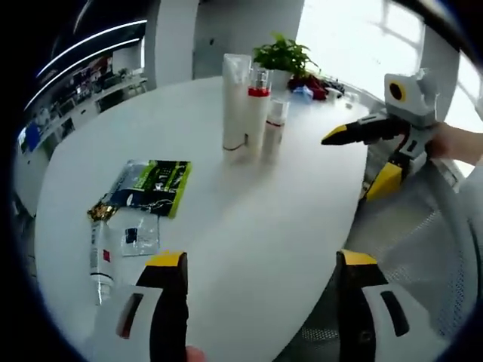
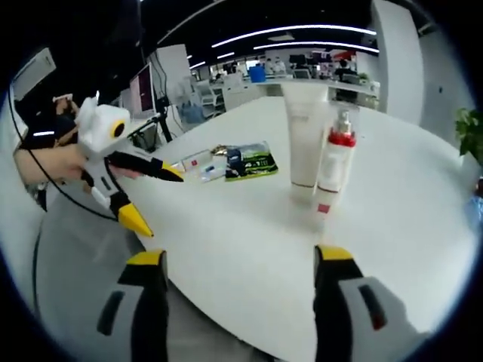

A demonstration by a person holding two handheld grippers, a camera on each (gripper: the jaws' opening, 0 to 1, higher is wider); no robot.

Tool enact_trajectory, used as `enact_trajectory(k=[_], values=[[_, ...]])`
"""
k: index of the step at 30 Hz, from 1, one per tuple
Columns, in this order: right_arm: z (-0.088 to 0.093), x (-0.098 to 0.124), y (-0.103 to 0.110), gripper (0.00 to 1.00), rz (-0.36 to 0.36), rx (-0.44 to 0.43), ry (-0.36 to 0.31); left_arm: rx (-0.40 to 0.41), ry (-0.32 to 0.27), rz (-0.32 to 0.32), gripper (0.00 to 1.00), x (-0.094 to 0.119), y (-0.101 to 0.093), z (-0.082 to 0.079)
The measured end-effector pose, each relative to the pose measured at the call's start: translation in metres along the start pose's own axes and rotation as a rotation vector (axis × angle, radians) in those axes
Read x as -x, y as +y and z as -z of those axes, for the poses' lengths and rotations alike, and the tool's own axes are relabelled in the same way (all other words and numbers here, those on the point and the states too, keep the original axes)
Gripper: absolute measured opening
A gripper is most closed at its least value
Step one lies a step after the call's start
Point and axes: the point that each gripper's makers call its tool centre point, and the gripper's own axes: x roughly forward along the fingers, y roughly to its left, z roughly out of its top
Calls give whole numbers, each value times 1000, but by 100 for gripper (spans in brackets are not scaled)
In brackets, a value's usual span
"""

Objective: Arrange the skincare products in the storage area until every visible bottle or jar stands upright without overlapping.

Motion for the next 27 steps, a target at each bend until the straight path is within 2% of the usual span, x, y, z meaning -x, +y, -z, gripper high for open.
enact_trajectory(k=[8,17,27], values=[[-1,6,2,82,16,8,-2,54,-18,-45,83,22,7,13],[-9,19,1,83,63,1,-38,126,-83,-93,89,49,12,12],[-14,22,5,86,69,-15,-70,177,-77,-152,90,70,26,32]])
